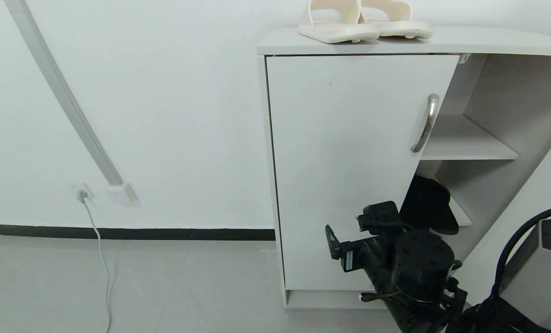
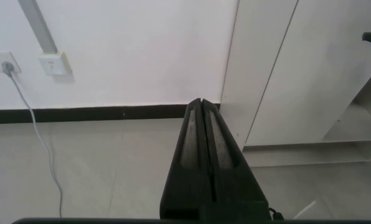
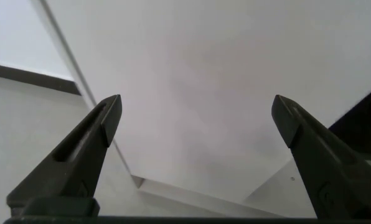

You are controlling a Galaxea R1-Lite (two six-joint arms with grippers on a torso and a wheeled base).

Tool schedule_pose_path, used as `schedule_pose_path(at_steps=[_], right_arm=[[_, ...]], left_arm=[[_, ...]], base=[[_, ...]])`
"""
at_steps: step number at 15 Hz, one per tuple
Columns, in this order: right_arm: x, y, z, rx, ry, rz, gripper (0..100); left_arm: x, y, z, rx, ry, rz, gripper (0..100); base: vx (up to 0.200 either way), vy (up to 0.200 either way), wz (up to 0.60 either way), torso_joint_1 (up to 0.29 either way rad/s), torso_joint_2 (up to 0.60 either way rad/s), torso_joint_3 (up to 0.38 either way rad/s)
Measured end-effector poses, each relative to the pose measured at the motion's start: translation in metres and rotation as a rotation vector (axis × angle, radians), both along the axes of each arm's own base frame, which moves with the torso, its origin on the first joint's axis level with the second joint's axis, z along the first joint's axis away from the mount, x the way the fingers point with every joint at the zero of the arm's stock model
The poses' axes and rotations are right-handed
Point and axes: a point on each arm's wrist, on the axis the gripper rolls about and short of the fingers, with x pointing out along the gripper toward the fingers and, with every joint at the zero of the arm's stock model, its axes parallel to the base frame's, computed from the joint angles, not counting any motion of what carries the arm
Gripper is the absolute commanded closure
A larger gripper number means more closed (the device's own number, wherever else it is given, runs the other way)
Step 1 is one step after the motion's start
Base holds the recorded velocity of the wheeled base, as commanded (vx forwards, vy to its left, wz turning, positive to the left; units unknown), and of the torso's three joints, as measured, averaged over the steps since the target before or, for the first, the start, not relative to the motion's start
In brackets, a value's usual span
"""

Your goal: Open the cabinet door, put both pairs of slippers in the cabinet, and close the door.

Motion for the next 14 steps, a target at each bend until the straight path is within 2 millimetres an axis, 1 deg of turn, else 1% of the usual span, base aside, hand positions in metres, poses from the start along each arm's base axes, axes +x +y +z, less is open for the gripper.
schedule_pose_path(at_steps=[10, 12, 14], right_arm=[[-0.0003, -0.0031, -0.0033, -0.015, 0.010, 0.004, 0], [0.0012, -0.0031, -0.0026, -0.012, 0.007, -0.003, 0], [0.0056, -0.0036, 0.0009, -0.002, -0.006, -0.031, 0]], left_arm=[[0.0000, 0.0000, 0.0000, 0.000, 0.000, 0.000, 100], [0.0000, 0.0000, -0.0002, 0.000, 0.001, 0.001, 100], [0.0001, 0.0000, -0.0006, 0.000, 0.004, 0.001, 100]], base=[[0.000, 0.000, 0.00, 0.000, 0.00, 0.000], [0.000, 0.000, 0.00, 0.005, -0.15, -0.168], [0.000, 0.000, 0.00, 0.015, -0.15, -0.330]])
